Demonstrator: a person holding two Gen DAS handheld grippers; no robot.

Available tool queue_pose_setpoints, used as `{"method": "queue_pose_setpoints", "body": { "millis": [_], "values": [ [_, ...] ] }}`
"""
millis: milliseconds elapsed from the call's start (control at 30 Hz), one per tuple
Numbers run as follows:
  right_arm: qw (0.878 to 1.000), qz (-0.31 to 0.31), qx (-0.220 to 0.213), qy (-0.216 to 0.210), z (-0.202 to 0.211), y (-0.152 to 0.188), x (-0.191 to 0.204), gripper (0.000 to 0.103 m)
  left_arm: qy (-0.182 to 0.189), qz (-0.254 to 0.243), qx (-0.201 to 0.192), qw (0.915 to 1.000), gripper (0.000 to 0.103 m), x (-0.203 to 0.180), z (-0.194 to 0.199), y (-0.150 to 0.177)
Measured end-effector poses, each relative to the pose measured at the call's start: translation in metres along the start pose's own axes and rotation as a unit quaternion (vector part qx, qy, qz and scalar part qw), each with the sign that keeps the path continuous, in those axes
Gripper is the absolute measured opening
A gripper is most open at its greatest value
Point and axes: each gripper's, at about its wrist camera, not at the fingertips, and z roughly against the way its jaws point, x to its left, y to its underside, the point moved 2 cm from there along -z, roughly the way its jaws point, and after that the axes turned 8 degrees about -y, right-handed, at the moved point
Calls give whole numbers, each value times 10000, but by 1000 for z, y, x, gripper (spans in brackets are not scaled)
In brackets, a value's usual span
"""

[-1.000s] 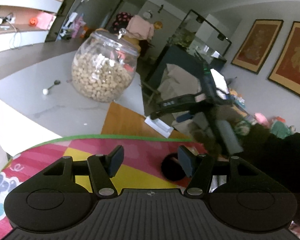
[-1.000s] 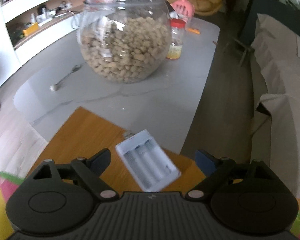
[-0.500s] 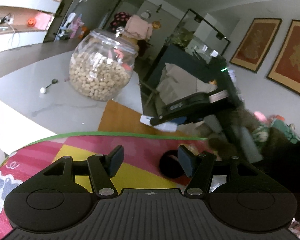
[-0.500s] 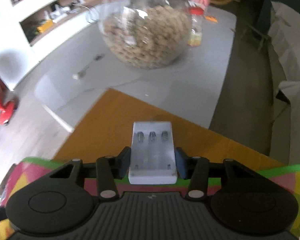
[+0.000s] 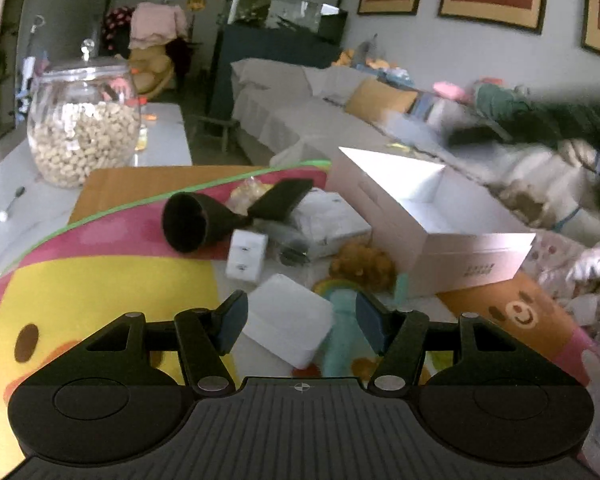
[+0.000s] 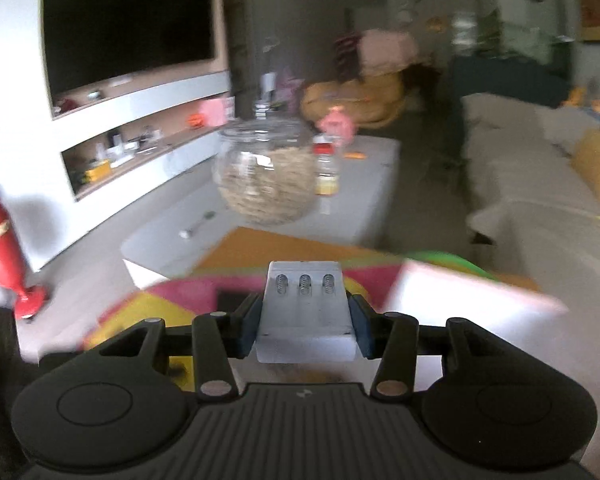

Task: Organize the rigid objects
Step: 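Carry the battery holder toward the pink box while the left gripper grasps the white cube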

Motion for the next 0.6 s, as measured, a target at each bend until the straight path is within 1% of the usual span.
{"method": "queue_pose_setpoints", "body": {
  "millis": [67,100,167,200,267,300,333,367,400,433,467,500,567,600],
  "values": [
    [9995,-121,-5,305,25,31,-10,47,-149,-107,-70,9998,65,-10,3,3],
    [9989,-240,46,399,36,47,-16,47,-142,-147,-59,9998,65,-16,4,3],
    [9968,-594,163,515,52,78,-32,47,-7,-211,-6,9998,65,-29,9,8],
    [9951,-742,212,613,57,93,-39,47,85,-293,35,9995,65,-38,10,11],
    [9926,-826,261,848,62,117,-47,47,276,-509,175,9982,65,-57,12,17],
    [9916,-814,281,964,63,126,-50,48,408,-573,272,9972,65,-65,12,21],
    [9908,-799,310,1051,62,134,-54,48,621,-622,413,9953,65,-73,13,25],
    [9904,-826,301,1072,61,140,-57,50,834,-659,523,9930,65,-80,14,29],
    [9901,-884,275,1057,59,146,-59,56,1059,-699,594,9901,65,-86,17,34],
    [9896,-968,242,1035,60,150,-63,58,1151,-719,582,9890,65,-89,20,35],
    [9889,-1050,196,1029,62,155,-68,63,1121,-711,488,9900,65,-89,24,34],
    [9880,-1141,152,1030,62,159,-71,65,996,-666,361,9921,65,-86,26,31],
    [9866,-1289,124,992,60,162,-69,66,419,-376,41,9984,65,-67,28,19],
    [9858,-1363,128,968,58,165,-71,67,42,-108,-50,9999,63,-53,26,12]
  ]
}}
